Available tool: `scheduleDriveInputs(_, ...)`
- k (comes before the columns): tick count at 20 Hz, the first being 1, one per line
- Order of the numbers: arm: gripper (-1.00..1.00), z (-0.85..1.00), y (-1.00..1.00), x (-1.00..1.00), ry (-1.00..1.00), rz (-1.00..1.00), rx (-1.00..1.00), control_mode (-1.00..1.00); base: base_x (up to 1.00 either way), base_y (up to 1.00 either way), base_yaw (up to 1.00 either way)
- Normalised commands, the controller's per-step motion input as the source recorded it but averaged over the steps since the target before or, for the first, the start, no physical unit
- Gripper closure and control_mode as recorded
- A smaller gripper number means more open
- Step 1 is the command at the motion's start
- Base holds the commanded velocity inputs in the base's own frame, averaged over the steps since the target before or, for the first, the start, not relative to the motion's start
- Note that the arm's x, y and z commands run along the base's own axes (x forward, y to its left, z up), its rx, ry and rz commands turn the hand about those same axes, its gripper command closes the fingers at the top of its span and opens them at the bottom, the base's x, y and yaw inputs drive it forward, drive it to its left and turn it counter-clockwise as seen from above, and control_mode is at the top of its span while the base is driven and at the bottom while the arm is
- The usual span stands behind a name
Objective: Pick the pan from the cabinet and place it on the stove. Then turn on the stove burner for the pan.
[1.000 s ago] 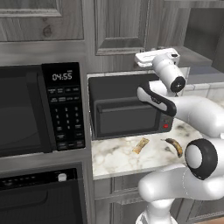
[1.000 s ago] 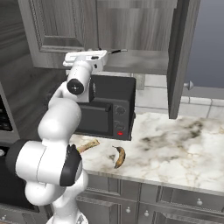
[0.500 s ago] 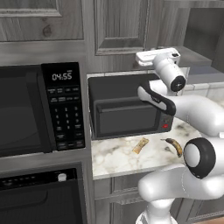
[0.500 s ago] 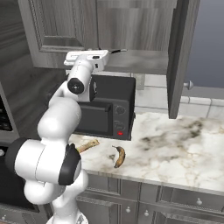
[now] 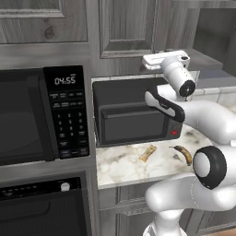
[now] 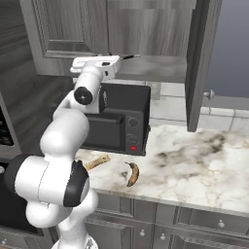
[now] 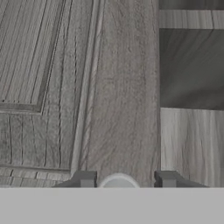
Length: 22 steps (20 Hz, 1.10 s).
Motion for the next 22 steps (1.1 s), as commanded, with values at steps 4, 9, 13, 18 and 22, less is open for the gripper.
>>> scheduleDriveInputs(4, 1.00, -0.08, 0.50, 0.00, 0.01, -0.03, -0.01, -1.00, 0.00, 0.00, 0.00)
scheduleDriveInputs(9, 1.00, -0.04, 0.16, 0.00, 0.07, 0.00, -0.01, -1.00, 0.00, 0.00, 0.00)
scheduleDriveInputs(13, 1.00, -0.01, 0.12, -0.05, 0.09, 0.00, 0.00, -1.00, 0.00, 0.00, 0.00)
scheduleDriveInputs(18, 1.00, 0.00, 0.08, -0.47, 0.01, 0.00, 0.00, -1.00, 0.00, 0.00, 0.00)
scheduleDriveInputs(22, 1.00, 0.00, 0.12, -0.62, 0.00, 0.00, 0.00, -1.00, 0.00, 0.00, 0.00)
